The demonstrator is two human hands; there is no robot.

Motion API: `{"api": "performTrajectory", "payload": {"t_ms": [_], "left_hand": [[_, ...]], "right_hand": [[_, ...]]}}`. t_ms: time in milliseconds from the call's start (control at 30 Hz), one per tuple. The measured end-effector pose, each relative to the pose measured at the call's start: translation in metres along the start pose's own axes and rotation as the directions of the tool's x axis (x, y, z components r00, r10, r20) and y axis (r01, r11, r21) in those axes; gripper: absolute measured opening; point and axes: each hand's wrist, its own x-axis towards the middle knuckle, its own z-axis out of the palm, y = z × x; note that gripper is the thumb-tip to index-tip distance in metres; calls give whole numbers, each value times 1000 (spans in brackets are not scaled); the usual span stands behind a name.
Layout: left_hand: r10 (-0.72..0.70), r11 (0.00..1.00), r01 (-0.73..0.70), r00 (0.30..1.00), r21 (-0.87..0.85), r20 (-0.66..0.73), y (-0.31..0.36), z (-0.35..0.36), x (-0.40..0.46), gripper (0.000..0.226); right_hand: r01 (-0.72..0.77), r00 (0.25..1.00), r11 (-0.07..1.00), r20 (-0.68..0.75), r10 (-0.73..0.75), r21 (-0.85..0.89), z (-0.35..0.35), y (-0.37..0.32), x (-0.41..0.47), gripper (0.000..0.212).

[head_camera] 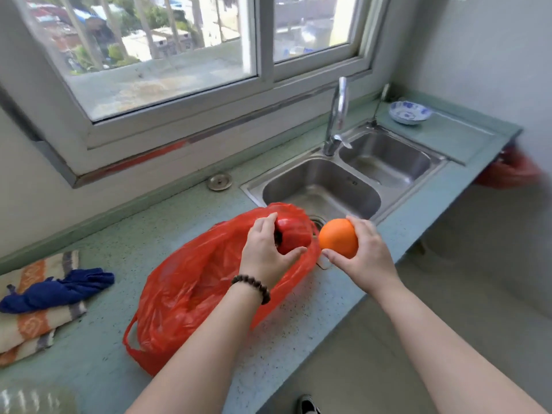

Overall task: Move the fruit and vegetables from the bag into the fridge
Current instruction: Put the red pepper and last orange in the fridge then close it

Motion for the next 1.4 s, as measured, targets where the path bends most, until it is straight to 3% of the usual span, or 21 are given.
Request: {"api": "performTrajectory", "payload": {"t_ms": [233,600,867,1167,1400], "left_hand": [[225,973,-203,934,-107,278,87,81,-26,87],[532,847,-437,673,-304,514,247,205,-93,85],[670,735,-535,473,-417,573,380,310,-175,82],[773,612,-585,299,-532,560,553,422,-271,83],[826,516,-598,159,-613,541,648,488,-328,85]], "right_hand": [[-324,917,946,-237,320,22,-72,82,-84,82],[-608,622,785,-544,563,118,-185,185,-226,82],[-713,383,668,-678,627,215,-278,279,-323,82],[-758,176,584,-772,611,290,-406,384,-426,81],[-781,32,522,-813,582,343,-479,442,-482,82]]}}
